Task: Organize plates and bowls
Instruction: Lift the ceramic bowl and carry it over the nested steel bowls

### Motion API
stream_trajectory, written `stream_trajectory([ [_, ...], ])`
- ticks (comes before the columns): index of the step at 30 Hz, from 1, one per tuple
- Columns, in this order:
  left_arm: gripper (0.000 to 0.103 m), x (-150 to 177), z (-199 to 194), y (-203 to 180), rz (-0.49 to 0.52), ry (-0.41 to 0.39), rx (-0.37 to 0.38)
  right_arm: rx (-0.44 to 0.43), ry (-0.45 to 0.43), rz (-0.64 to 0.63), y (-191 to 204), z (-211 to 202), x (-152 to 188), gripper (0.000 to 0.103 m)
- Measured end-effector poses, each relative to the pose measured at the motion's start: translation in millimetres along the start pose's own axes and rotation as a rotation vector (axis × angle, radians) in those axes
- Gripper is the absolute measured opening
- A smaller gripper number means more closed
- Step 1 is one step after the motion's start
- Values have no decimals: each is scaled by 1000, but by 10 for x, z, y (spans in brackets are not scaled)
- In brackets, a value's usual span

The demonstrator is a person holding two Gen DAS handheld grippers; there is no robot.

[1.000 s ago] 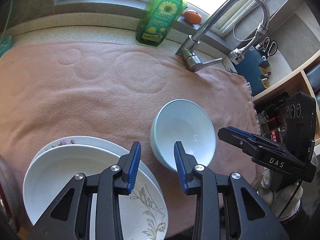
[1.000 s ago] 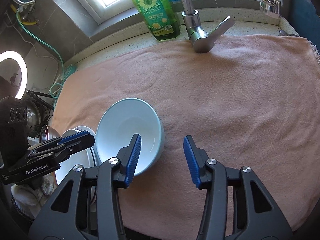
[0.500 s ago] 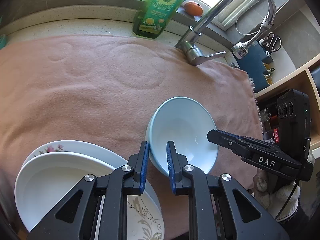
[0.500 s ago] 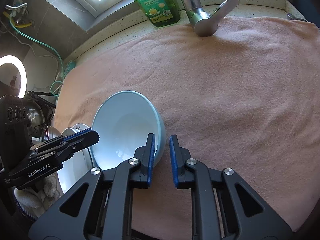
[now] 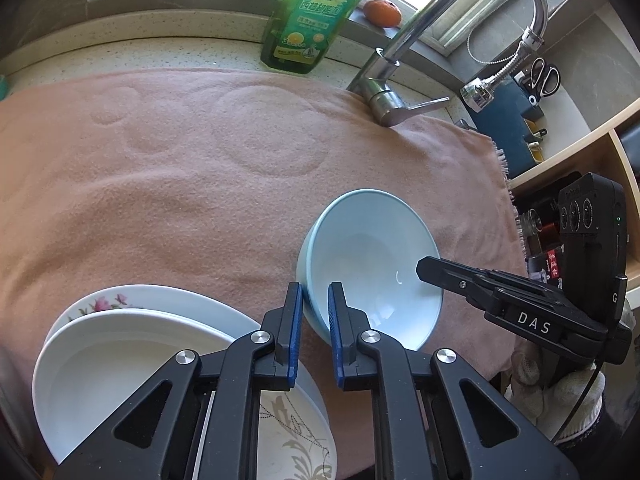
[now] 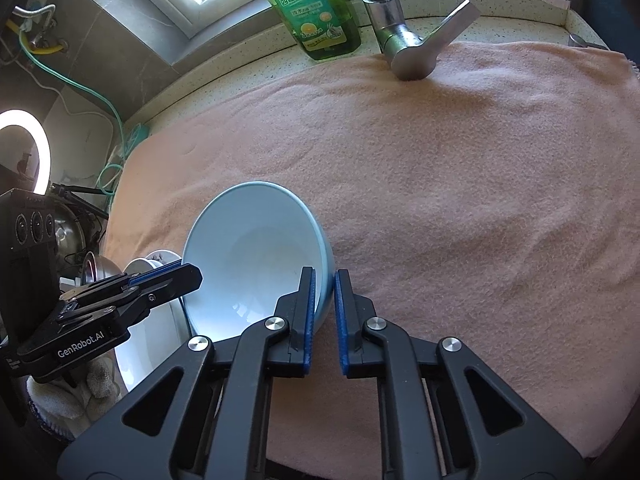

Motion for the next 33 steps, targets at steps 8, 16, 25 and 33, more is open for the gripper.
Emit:
stream_trajectory([
  [8, 11, -68, -289, -18, 1, -55, 19, -12, -31, -29, 231, -226, -68, 10],
  [16, 11, -42, -700, 147, -32, -114, 34, -52, -53, -94, 716, -388, -98, 10],
  [25, 11, 115, -1184, 552, -95, -190, 12, -97, -45, -191, 1423, -366, -40, 10],
  [33, 11, 292, -1547, 957, -171, -241, -18, -142, -6, -266, 1991, -192, 97, 10],
])
Point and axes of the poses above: each gripper's, at about its wrist camera, not at the fingertips, and z roughly the way its jaws point, y to its left, x to its underside, the point moved 7 cm from there along z, roughly the way its jaws point, and after that the axes turned 1 degree about -y, right-handed, at the moved point
